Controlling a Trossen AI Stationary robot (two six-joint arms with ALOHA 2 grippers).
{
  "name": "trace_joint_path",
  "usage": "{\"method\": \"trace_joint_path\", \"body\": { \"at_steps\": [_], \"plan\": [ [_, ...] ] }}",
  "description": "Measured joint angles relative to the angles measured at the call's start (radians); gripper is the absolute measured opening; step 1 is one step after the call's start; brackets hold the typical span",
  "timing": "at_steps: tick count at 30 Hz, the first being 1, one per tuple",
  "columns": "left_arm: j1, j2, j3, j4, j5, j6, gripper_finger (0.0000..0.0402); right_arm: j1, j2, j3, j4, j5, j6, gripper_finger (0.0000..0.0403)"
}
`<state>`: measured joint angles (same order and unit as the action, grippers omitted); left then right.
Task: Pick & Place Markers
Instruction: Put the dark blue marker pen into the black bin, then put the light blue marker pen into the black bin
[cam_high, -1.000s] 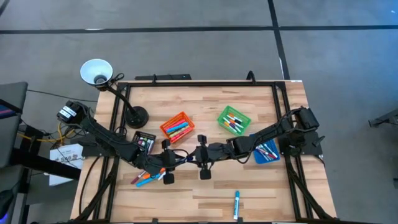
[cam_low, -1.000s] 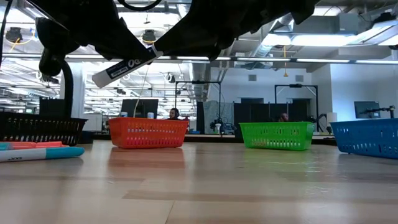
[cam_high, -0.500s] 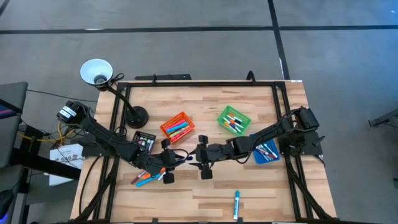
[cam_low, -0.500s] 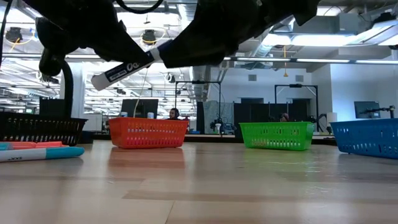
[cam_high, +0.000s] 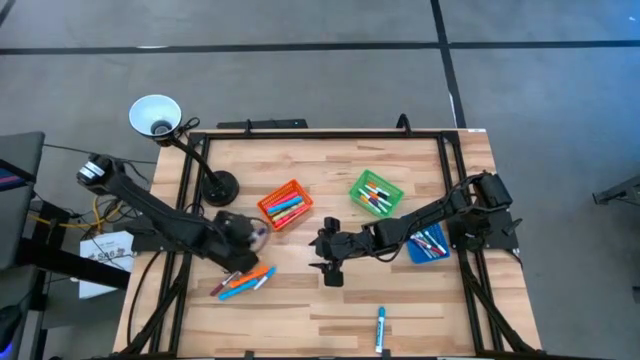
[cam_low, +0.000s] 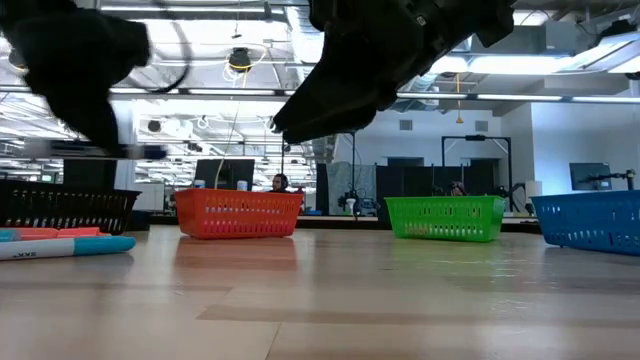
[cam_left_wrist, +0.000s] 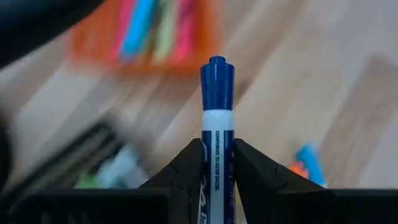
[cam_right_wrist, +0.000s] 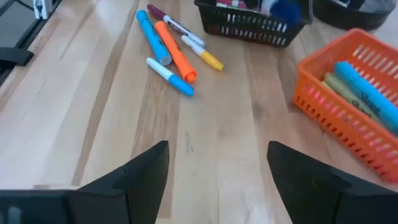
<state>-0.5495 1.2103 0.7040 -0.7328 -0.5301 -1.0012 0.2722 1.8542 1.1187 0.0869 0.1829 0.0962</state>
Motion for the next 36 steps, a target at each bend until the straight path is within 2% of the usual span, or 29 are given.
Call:
{"method": "trace_joint_path", "body": {
  "at_steps": [3,6,11,16,22,29,33,36],
  "plan": [
    [-0.001,-0.080,0.000,-0.195,0.068,-0.193,0.0079,0.001,0.000,0.000,-0.006,-0.001,0.040,0.0265],
    [-0.006,-0.136,-0.003,-0.292,0.044,-0.278,0.0079,0.001,0.000,0.000,-0.011,-0.001,0.063,0.0265],
    [0.004,-0.169,-0.069,-0.288,0.017,-0.287,0.0079,0.002,0.000,0.000,-0.029,-0.002,0.100,0.0265],
    [0.003,-0.162,-0.156,-0.267,0.112,-0.282,0.0096,0.002,0.000,0.000,-0.060,-0.004,0.148,0.0265],
    [0.005,-0.157,-0.181,-0.203,0.046,-0.277,0.0136,0.002,0.000,0.000,-0.064,-0.004,0.150,0.0265],
    [0.005,-0.194,-0.172,-0.027,0.041,-0.179,0.0144,0.002,0.000,0.000,-0.057,-0.003,0.150,0.0265],
    [0.005,-0.208,-0.140,0.154,0.031,0.022,0.0136,0.001,0.000,0.000,-0.057,-0.003,0.150,0.0265],
    [0.005,-0.206,-0.136,0.353,0.025,0.222,0.0130,0.001,0.000,0.000,-0.061,-0.003,0.150,0.0265]
  ]
}}
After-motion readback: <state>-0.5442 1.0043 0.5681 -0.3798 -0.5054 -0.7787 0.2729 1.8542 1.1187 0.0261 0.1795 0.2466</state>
